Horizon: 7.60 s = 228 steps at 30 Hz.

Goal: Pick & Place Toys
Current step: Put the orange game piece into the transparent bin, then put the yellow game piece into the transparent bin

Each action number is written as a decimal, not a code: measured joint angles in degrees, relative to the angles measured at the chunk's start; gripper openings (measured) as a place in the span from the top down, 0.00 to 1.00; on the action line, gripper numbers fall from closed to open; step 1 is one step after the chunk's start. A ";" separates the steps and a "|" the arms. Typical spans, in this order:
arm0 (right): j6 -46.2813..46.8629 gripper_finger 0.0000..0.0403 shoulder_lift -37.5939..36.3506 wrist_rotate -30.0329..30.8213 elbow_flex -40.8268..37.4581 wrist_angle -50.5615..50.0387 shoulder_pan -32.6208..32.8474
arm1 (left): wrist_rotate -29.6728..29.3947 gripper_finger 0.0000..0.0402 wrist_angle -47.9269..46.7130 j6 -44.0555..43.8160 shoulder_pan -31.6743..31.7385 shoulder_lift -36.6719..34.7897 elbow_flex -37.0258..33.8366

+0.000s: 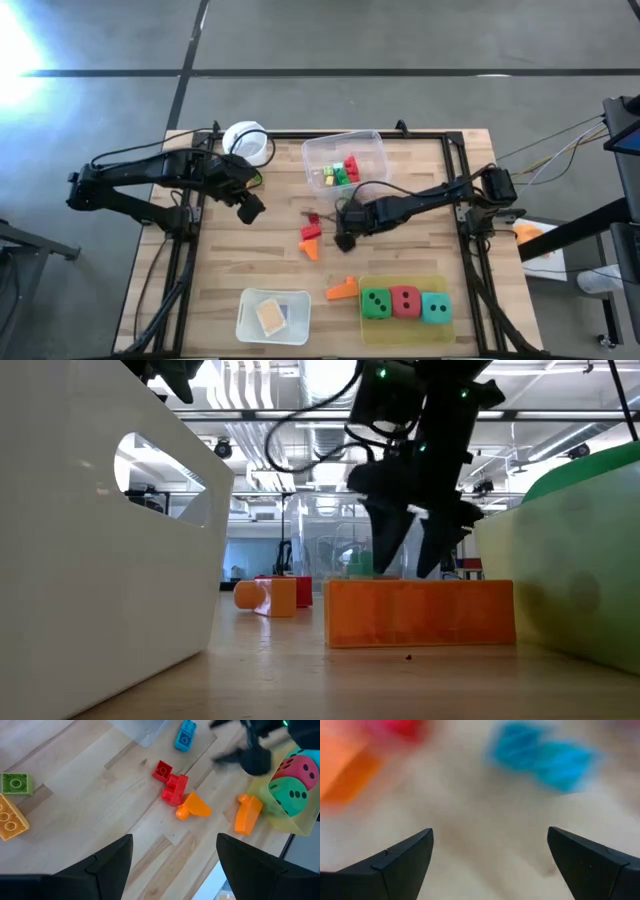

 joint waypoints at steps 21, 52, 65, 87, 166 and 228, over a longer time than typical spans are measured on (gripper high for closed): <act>-29.84 0.05 11.12 -9.86 19.52 -4.50 16.70 | 0.67 0.27 -0.26 2.48 0.00 0.00 0.00; -36.29 0.61 24.86 -10.66 34.60 -20.28 18.31 | 1.14 0.27 -7.13 7.08 -0.02 -0.87 0.02; -36.25 0.61 24.61 -10.60 41.23 -25.92 18.28 | 0.90 0.27 -7.25 7.20 -0.01 -4.11 0.02; -22.61 0.61 5.12 -6.16 53.35 -52.97 12.28 | 0.90 0.27 -7.36 8.16 0.00 -5.14 0.02; -11.84 0.61 19.67 -7.51 45.86 -39.32 -29.97 | 0.46 0.27 -7.23 3.79 0.00 -5.11 -4.04; -15.18 0.09 19.56 -7.58 40.22 -34.56 -29.95 | 0.46 0.27 -5.77 3.79 0.00 -5.11 -4.13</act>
